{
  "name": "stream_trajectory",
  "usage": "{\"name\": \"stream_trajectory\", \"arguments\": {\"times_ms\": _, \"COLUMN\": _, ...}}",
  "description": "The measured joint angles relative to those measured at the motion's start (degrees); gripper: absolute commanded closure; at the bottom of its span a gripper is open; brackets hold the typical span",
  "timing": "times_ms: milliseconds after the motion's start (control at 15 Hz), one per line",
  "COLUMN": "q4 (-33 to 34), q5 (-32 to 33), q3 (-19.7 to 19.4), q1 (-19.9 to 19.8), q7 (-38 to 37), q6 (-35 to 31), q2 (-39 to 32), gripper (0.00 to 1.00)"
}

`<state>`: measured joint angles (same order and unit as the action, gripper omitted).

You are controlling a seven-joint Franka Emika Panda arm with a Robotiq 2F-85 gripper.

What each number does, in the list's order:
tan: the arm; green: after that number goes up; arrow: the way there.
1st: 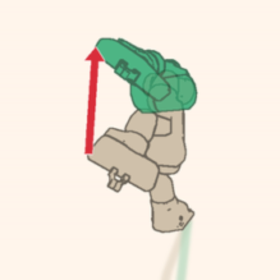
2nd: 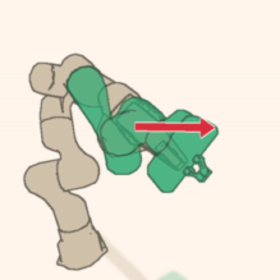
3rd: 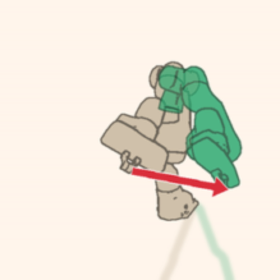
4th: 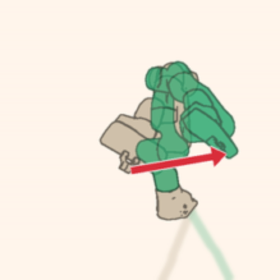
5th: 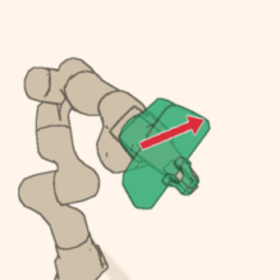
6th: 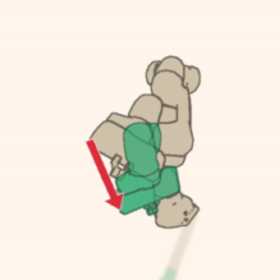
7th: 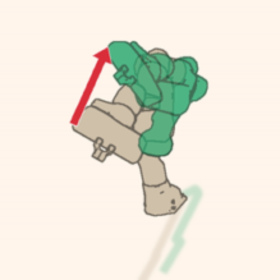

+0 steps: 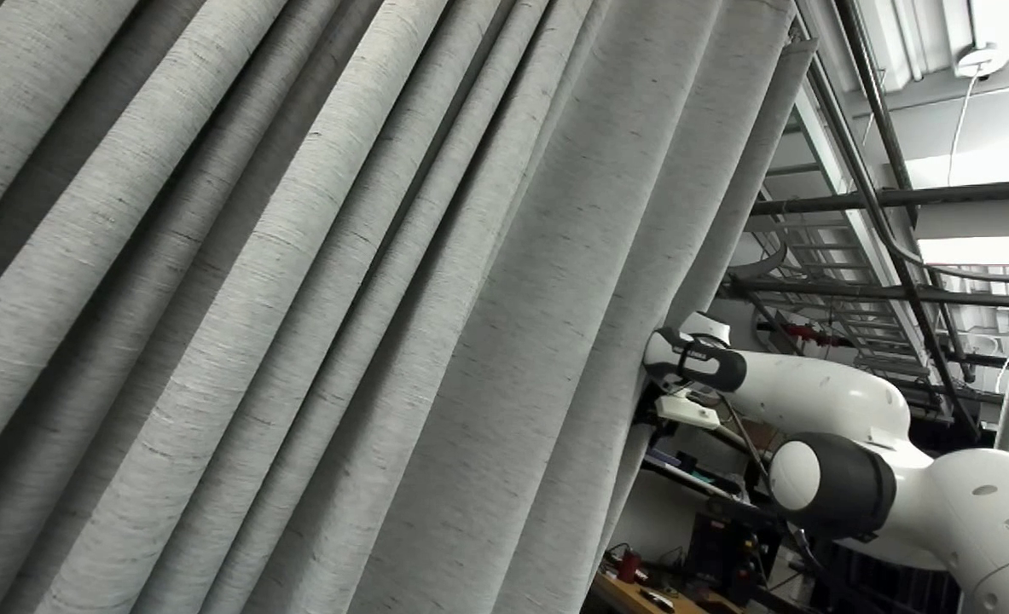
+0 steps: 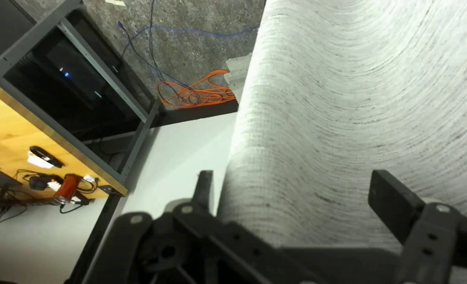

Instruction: Draw the curtain closed

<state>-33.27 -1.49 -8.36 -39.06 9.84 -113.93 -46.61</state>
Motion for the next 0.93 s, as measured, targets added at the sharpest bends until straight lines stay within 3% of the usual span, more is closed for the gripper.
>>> {"name": "stream_trajectory", "arguments": {"times_ms": 400, "q4": -6.7, "q5": 0.1, "q3": 1.6, "q1": 3.2, "q7": 10.5, "q6": 1.7, "q2": 4.8, "gripper": 0.00}}
{"name": "stream_trajectory", "arguments": {"times_ms": 933, "q4": -25.8, "q5": -0.1, "q3": 4.6, "q1": 5.8, "q7": 18.5, "q6": 0.8, "q2": 17.0, "gripper": 0.00}}
